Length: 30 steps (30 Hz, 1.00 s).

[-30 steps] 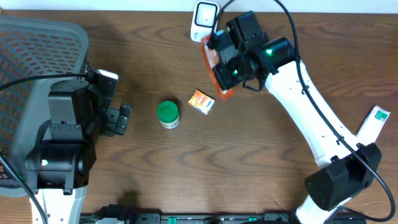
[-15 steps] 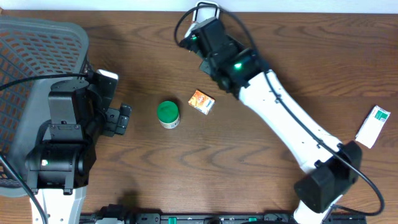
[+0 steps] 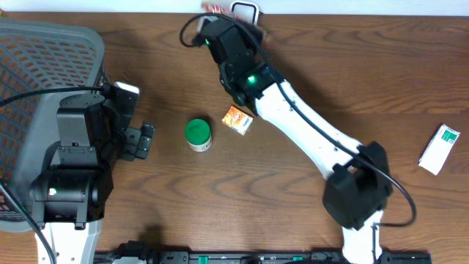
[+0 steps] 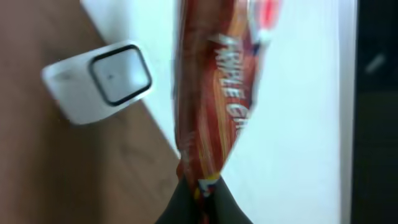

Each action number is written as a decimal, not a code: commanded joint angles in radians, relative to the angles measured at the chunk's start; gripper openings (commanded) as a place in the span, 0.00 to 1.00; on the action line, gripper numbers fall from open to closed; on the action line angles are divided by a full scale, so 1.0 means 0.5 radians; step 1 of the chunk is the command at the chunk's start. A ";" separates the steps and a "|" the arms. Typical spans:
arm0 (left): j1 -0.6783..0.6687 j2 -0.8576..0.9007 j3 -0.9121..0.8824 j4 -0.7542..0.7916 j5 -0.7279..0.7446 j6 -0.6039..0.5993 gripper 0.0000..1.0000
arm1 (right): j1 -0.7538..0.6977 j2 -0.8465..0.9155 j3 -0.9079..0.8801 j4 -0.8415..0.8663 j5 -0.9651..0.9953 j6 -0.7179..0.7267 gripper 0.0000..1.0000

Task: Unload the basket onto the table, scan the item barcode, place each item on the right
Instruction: 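Hold the candy bar under the scanner window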

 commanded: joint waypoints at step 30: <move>0.010 -0.007 -0.004 0.001 0.010 -0.019 0.99 | -0.306 0.964 0.022 1.495 -0.045 -1.183 0.01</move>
